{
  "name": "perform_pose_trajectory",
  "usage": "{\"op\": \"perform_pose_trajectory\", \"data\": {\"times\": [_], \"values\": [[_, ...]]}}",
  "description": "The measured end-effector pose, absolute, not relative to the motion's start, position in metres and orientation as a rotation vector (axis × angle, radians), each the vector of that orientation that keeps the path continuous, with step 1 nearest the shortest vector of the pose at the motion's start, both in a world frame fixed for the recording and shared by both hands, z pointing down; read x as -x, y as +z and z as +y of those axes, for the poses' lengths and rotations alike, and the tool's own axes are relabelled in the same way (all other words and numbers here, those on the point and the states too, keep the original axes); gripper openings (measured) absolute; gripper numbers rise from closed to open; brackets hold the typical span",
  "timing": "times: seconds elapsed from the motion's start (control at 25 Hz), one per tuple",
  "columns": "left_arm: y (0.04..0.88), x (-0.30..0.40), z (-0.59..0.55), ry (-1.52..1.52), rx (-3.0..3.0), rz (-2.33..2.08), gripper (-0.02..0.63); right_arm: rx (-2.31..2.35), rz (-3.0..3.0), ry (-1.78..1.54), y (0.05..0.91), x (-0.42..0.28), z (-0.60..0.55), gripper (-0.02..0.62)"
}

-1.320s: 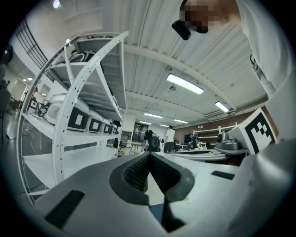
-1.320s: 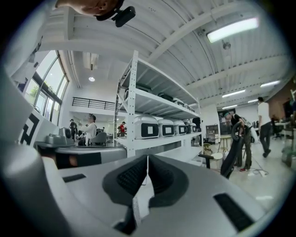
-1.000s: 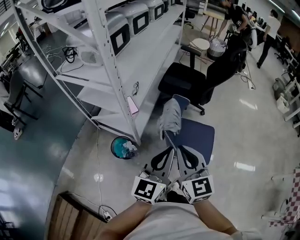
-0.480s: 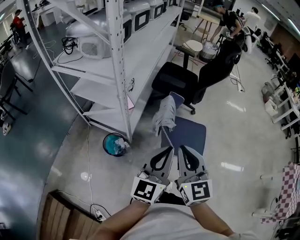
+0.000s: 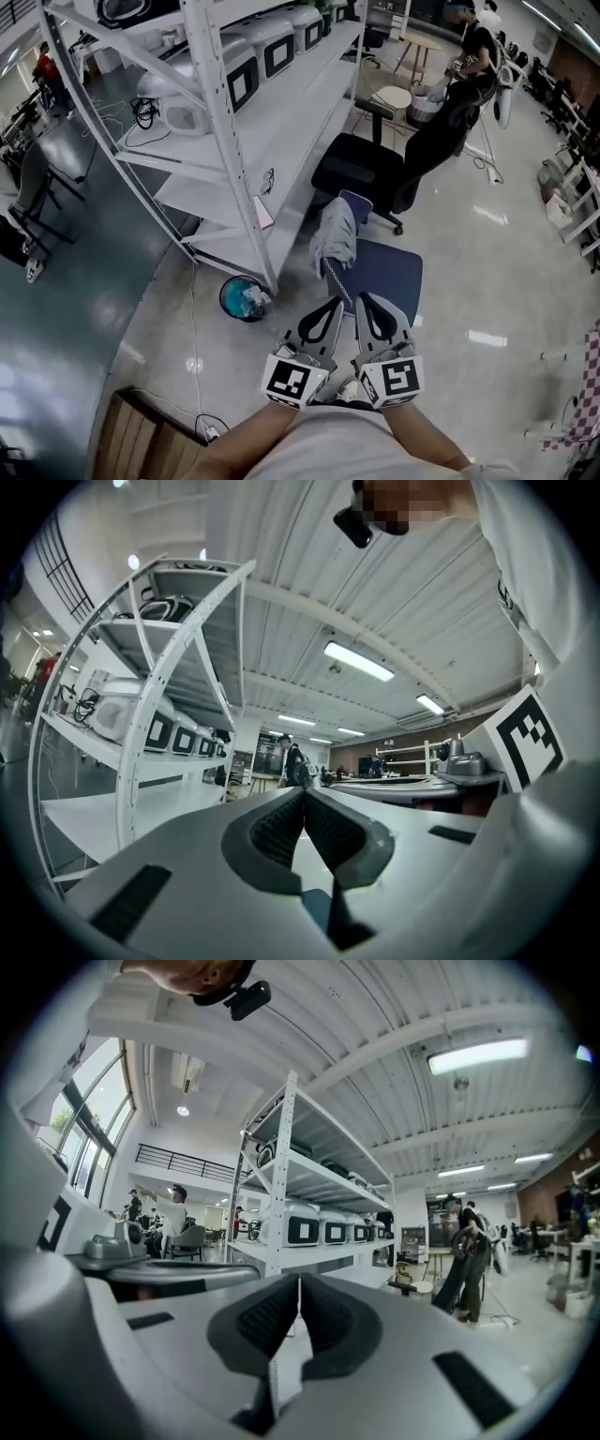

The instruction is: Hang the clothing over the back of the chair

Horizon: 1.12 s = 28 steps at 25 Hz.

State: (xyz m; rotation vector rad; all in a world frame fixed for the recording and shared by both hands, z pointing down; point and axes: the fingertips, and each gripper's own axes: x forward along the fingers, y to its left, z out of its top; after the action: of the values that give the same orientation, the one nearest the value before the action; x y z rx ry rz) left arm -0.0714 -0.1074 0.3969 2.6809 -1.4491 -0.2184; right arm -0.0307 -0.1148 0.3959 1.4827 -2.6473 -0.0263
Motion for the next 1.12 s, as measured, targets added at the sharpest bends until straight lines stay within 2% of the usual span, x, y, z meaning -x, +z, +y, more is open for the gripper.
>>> {"op": "perform_pose_trajectory", "data": {"times": [0.28, 1.12], "values": [[0.398, 0.053, -0.101, -0.175, -2.679, -1.461, 0.009, -1.453, -2.692, -0.015, 0.394, 0.012, -0.113, 0.018], [0.397, 0.044, -0.100, -0.163, -2.648, -1.522, 0.009, -1.341, -2.710, -0.017, 0.400, 0.010, -0.108, 0.017]]}}
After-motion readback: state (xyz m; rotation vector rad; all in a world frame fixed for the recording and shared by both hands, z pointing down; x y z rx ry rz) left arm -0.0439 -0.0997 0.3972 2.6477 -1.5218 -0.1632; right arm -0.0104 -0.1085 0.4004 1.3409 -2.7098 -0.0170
